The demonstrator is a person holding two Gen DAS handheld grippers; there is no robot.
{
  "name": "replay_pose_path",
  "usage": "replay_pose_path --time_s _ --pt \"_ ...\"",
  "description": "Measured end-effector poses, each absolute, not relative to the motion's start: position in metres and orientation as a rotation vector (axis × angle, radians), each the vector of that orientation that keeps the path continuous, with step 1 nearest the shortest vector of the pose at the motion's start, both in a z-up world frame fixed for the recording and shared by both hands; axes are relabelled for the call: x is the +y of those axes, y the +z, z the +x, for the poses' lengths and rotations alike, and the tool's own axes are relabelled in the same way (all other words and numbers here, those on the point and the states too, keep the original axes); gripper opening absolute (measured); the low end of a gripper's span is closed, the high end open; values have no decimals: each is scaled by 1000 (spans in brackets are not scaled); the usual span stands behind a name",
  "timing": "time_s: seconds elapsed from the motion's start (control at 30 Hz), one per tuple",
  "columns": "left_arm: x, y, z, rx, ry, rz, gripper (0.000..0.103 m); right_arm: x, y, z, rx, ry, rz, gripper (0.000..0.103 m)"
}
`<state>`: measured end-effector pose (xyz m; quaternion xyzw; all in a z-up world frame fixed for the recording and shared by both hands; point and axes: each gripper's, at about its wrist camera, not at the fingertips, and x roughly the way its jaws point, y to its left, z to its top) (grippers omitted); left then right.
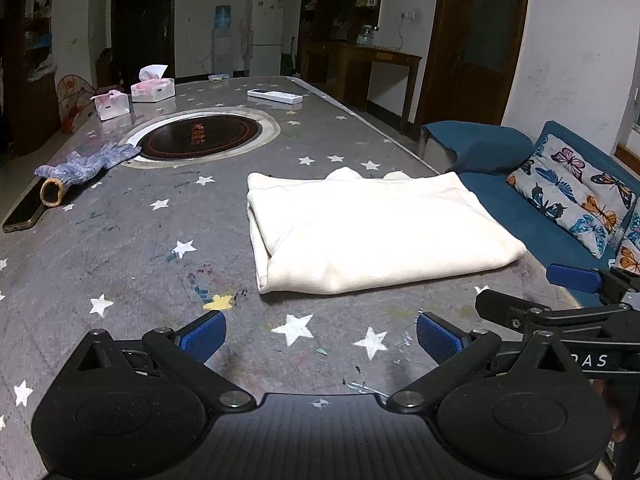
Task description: Fold clothes
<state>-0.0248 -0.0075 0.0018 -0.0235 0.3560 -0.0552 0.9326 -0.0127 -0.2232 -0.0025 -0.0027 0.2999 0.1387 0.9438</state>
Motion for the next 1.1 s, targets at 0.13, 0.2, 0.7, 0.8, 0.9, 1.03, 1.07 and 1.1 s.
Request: replay_pose_path --time_s 0.13,0.2,0.7,0.8,0.9,1.03,1.07,1.1 --pt "-6 -1 -19 741 -111 -48 103 -222 -6 -8 627 278 -9 103" --pt "-5 -2 -15 746 -110 -48 103 -222 -7 -5 634 273 -8 103" --pt "4 -7 4 771 -94 -59 103 -214 -16 15 683 270 -6 103" --pt "3 -8 6 771 -101 -50 103 -213 -17 18 684 274 -3 103" --pt "2 -8 7 775 -104 -46 103 -211 -18 19 688 277 -6 103" --pt "3 -9 9 788 -119 -57 103 -210 -19 21 691 281 -4 103" --pt "3 -9 9 785 -118 -60 103 -209 -19 21 691 282 -3 103" --pt "3 -9 8 782 -117 -62 103 -209 -19 21 691 282 -2 103"
